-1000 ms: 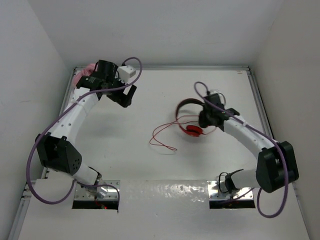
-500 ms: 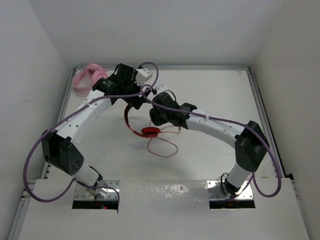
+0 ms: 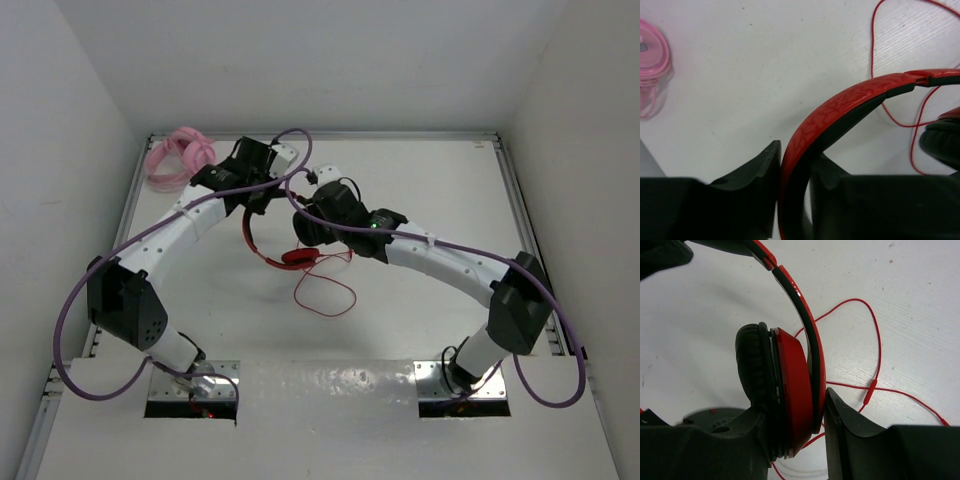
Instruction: Wrap the headphones
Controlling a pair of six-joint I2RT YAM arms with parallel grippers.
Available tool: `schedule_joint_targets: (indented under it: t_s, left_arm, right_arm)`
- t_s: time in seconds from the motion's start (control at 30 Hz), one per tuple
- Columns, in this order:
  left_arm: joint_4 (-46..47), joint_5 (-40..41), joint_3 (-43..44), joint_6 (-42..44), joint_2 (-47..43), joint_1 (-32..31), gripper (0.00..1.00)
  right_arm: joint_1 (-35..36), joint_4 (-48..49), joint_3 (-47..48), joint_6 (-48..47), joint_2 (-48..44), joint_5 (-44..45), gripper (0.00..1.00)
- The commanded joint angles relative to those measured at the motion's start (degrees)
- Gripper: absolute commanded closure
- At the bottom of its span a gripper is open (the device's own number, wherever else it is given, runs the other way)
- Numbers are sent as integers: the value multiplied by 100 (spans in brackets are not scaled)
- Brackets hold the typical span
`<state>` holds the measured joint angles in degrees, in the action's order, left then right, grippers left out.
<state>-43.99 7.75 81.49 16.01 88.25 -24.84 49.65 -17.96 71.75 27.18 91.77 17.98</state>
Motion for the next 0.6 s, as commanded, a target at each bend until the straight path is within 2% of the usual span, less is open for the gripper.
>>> schedule_joint_targets:
  t_s: [0.0, 0.03, 0.1, 0.13, 0.2, 0.23, 0.27, 0.3, 0.33, 0.4, 0.47, 0.5, 0.57]
  left_arm:
    - [189, 130, 59, -10, -185, 41, 80]
    - [163, 139, 103, -10, -202, 41, 84]
    - [66, 139, 147, -10, -229, 41, 84]
    - [22, 139, 148, -1, -255, 41, 93]
    - [-13, 113, 130, -19, -290, 41, 100]
    - [-22, 87, 86, -10, -308, 41, 99]
    - [-40, 17, 86, -10, -317, 41, 90]
    - [-57, -27, 77, 7, -326, 41, 57]
    - [-92, -63, 77, -1, -343, 41, 47]
    - [-127, -89, 103, -36, -396, 41, 43]
    - [-136, 25, 112, -45, -422, 41, 45]
    - [-136, 60, 104, -37, -440, 41, 54]
    - [-136, 78, 95, -36, -431, 32, 63]
  right_arm:
    - [36, 635, -11, 16, -405, 83, 100]
    - [27, 635, -29, -2, -414, 83, 100]
    - [36, 548, -3, -72, -423, 83, 100]
    - [27, 487, 23, -107, -423, 92, 100]
    - [27, 442, 76, -186, -440, 109, 100]
    - [27, 425, 85, -221, -440, 109, 100]
    - [27, 407, 120, -300, -458, 136, 100]
    - [19, 381, 146, -336, -467, 197, 100]
    - [27, 320, 208, -362, -467, 267, 100]
    - [19, 232, 261, -371, -458, 522, 100]
    - [19, 161, 287, -398, -458, 645, 100]
    - [27, 161, 287, -398, -493, 680, 100]
    - [19, 222, 235, -398, -528, 655, 100]
